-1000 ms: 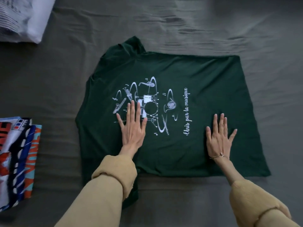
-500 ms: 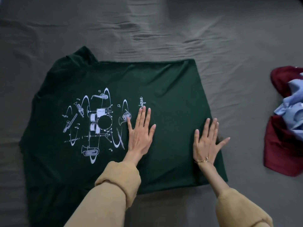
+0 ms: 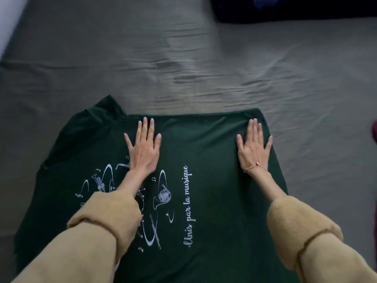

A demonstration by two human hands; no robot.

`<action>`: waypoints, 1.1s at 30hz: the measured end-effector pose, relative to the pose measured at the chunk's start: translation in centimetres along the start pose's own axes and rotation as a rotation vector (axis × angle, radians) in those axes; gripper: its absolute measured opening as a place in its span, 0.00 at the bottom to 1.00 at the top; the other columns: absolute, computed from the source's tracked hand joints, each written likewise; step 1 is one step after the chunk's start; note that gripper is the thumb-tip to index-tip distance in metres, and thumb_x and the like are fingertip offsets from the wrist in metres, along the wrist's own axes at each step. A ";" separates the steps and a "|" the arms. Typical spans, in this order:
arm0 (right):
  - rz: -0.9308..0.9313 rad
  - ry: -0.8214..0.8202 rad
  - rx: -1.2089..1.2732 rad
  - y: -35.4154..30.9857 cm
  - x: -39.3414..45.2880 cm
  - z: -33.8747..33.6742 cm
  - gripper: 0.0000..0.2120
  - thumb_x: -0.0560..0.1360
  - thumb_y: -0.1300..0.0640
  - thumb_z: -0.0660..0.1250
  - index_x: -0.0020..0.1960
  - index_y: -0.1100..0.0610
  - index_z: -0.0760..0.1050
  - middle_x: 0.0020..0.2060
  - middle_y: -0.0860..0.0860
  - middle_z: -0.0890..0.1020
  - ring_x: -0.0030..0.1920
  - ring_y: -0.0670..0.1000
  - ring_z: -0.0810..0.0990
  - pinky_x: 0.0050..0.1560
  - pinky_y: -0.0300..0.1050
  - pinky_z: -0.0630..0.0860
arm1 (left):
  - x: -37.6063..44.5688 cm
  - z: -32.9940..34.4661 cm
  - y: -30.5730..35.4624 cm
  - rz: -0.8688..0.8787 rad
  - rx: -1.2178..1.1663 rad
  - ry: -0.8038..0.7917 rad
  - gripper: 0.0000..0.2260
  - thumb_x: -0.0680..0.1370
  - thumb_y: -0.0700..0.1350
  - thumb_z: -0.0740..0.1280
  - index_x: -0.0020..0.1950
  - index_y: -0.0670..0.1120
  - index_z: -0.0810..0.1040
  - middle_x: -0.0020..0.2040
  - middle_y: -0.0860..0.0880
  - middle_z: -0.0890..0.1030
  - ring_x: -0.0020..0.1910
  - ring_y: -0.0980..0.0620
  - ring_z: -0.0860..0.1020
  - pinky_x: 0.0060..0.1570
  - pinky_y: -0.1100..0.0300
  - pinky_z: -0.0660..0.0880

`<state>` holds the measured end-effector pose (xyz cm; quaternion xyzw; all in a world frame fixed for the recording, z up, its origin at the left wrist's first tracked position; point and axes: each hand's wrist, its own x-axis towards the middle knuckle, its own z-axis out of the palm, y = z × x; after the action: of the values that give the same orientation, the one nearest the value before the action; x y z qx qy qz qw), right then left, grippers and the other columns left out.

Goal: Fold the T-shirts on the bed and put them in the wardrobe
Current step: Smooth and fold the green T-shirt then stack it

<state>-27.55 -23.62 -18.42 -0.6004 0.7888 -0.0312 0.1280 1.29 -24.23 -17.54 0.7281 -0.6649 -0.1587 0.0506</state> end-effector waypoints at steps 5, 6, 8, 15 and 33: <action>0.105 0.033 -0.067 0.6 0.0 0.2 0.28 0.81 0.43 0.42 0.77 0.51 0.39 0.76 0.45 0.41 0.75 0.42 0.41 0.69 0.61 0.30 | 1.9 0.4 -0.1 -0.042 0.013 -0.024 0.24 0.83 0.54 0.44 0.77 0.52 0.42 0.78 0.55 0.41 0.76 0.58 0.39 0.71 0.42 0.35; 0.133 0.073 -0.064 0.1 0.2 0.3 0.28 0.80 0.43 0.40 0.77 0.52 0.41 0.76 0.46 0.43 0.75 0.42 0.42 0.67 0.62 0.27 | 2.0 0.5 -0.1 -0.039 0.020 -0.010 0.24 0.83 0.54 0.45 0.78 0.52 0.42 0.78 0.55 0.42 0.76 0.58 0.39 0.71 0.42 0.34; 0.086 0.146 -0.051 -0.9 0.6 0.2 0.30 0.78 0.43 0.36 0.77 0.54 0.44 0.76 0.47 0.46 0.75 0.43 0.45 0.63 0.61 0.22 | 1.9 0.6 -0.2 -0.023 0.034 0.029 0.24 0.83 0.54 0.45 0.78 0.51 0.43 0.78 0.54 0.43 0.76 0.57 0.40 0.70 0.42 0.33; -0.249 -0.028 -0.092 -2.2 4.9 -0.5 0.25 0.80 0.43 0.39 0.76 0.46 0.42 0.76 0.43 0.43 0.74 0.40 0.38 0.69 0.63 0.33 | 3.8 -0.2 -0.9 0.055 0.073 0.003 0.23 0.83 0.53 0.45 0.77 0.55 0.41 0.77 0.56 0.41 0.75 0.60 0.38 0.71 0.44 0.34; -0.226 0.197 -0.018 1.3 10.4 -2.4 0.35 0.73 0.36 0.42 0.45 0.58 0.79 0.45 0.56 0.77 0.52 0.57 0.71 0.49 0.48 0.58 | 4.3 1.0 -1.0 0.010 0.130 0.060 0.22 0.82 0.54 0.37 0.75 0.57 0.37 0.77 0.56 0.38 0.75 0.60 0.38 0.72 0.45 0.35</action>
<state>-31.92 -33.46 -18.10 -0.6806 0.7251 -0.0970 0.0400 2.20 -28.21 -19.44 0.7308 -0.6758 -0.0929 0.0238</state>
